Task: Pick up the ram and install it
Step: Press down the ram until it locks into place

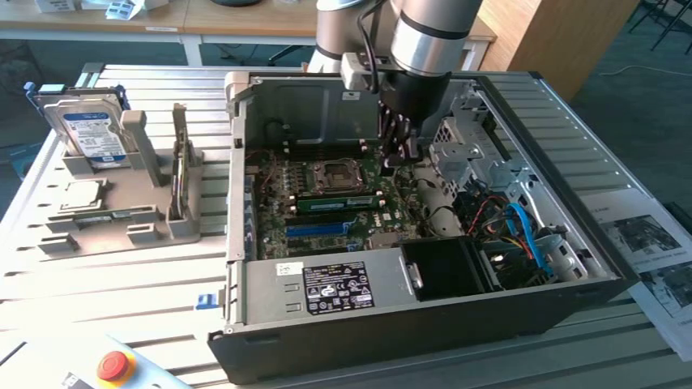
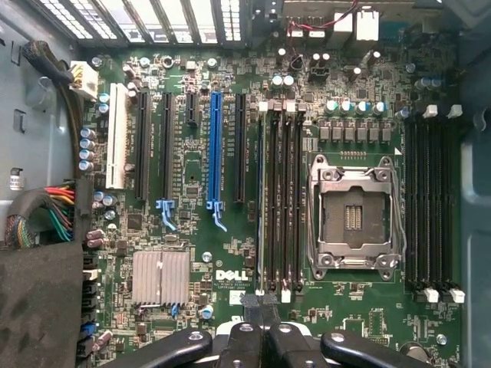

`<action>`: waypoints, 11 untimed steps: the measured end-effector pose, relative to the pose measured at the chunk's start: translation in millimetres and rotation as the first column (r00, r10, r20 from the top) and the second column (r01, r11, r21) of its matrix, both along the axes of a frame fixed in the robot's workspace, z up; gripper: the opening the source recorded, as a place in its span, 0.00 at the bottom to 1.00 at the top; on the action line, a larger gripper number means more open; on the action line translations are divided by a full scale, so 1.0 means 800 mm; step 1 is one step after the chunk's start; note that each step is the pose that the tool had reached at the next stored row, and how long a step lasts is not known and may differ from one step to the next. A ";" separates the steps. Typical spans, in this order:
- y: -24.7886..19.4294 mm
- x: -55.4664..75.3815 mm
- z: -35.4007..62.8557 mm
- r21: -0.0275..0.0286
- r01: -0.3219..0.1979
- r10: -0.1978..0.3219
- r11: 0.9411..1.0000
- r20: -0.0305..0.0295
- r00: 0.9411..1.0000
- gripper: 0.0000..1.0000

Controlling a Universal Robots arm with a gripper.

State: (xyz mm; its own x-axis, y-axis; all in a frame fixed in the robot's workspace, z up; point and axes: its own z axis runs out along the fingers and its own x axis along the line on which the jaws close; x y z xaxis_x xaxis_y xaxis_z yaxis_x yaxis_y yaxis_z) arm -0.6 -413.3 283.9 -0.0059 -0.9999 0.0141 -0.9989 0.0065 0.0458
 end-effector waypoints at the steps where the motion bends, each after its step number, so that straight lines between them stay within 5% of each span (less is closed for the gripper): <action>1: 0.0000 -0.001 0.000 0.000 0.000 0.000 1.000 0.004 1.000 0.10; 4: 0.0000 -0.003 -0.001 0.000 0.000 0.000 1.000 0.014 1.000 0.10; 11: 0.0000 -0.003 -0.001 0.000 -0.001 0.001 1.000 0.018 1.000 0.10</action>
State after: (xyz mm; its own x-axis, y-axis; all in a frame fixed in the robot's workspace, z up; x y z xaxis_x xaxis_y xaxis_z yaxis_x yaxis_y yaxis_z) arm -3.1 -413.3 283.1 -0.0055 -0.9999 0.0140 -0.9996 0.0059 0.0280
